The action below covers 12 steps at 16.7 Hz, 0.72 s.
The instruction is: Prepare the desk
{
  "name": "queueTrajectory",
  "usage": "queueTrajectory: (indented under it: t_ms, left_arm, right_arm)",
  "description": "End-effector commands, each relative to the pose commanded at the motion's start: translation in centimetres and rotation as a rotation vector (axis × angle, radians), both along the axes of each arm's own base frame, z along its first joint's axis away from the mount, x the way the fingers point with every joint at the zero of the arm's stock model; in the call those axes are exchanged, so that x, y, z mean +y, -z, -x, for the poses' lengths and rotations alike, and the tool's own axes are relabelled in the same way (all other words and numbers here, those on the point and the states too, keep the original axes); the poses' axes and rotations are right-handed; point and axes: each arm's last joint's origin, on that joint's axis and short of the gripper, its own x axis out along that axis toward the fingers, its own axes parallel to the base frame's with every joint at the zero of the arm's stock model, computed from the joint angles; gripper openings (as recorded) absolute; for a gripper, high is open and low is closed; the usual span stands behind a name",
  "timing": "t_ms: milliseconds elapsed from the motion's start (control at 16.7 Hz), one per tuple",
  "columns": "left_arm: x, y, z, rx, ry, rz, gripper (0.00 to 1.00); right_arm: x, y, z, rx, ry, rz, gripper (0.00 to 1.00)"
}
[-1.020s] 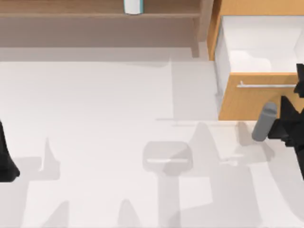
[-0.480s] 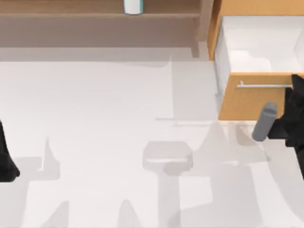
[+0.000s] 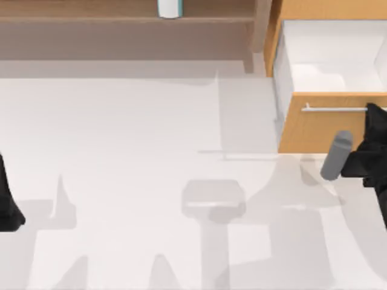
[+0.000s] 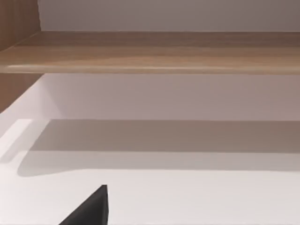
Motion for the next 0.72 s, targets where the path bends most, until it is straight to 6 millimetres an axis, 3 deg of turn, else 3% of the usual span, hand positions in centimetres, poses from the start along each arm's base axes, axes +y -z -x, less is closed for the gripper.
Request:
queueTrajectory:
  t_ms: [360, 720]
  left_arm:
    - [0.0, 0.0, 0.0, 0.0, 0.0, 0.0, 1.0]
    - [0.0, 0.0, 0.0, 0.0, 0.0, 0.0, 1.0]
  right_arm:
    - [0.1, 0.0, -0.3, 0.001, -0.004, -0.003, 0.0]
    - [0.1, 0.1, -4.4, 0.002, -0.004, -0.001, 0.0]
